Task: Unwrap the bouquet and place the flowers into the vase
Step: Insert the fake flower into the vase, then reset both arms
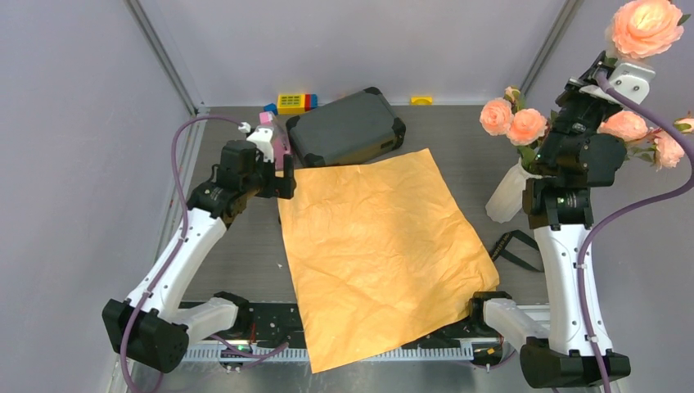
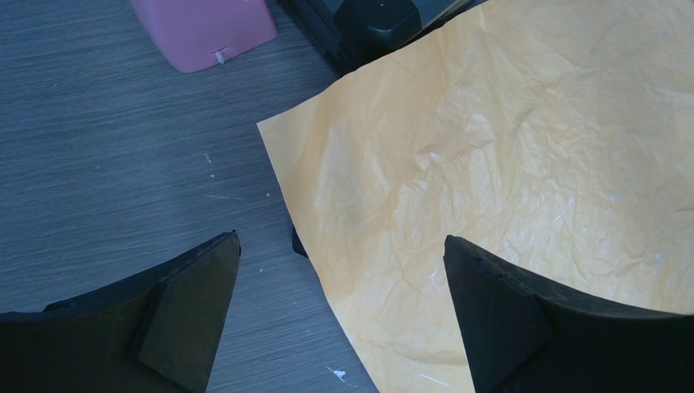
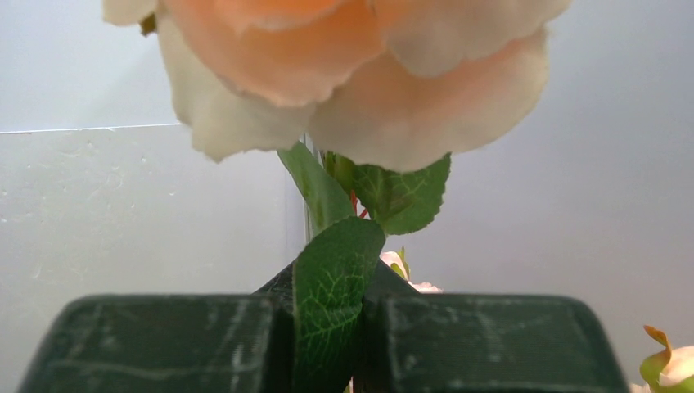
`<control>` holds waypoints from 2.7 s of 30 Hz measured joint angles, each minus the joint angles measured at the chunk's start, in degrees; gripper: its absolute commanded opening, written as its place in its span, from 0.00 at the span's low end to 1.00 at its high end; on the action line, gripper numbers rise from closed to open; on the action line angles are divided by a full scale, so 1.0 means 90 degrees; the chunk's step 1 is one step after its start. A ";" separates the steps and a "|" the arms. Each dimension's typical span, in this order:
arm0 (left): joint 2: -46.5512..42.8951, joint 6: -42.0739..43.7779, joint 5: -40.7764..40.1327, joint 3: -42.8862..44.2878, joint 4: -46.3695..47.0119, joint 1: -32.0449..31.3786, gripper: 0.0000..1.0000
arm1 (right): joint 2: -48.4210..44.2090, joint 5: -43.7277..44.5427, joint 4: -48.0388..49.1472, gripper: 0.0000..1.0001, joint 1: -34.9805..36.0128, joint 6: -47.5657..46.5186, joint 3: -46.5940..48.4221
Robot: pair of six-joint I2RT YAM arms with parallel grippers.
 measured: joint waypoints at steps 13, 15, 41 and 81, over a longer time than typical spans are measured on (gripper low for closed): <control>-0.0272 -0.0036 -0.0109 -0.0073 0.0051 0.0202 1.00 | -0.0277 0.0571 0.0619 0.00 -0.0032 -0.0029 -0.1909; -0.0279 -0.0070 -0.0112 -0.0073 0.0056 0.0214 1.00 | -0.0311 0.0673 0.0738 0.00 -0.0036 -0.0024 -0.2164; -0.0289 -0.0119 -0.0095 -0.0078 0.0063 0.0248 1.00 | -0.0724 0.1610 0.1270 0.20 -0.0102 0.0457 -0.3968; -0.0551 -0.0146 -0.0029 -0.0090 0.0068 0.0250 1.00 | -0.2701 0.0143 -0.1552 0.81 -0.0107 0.2987 -0.4092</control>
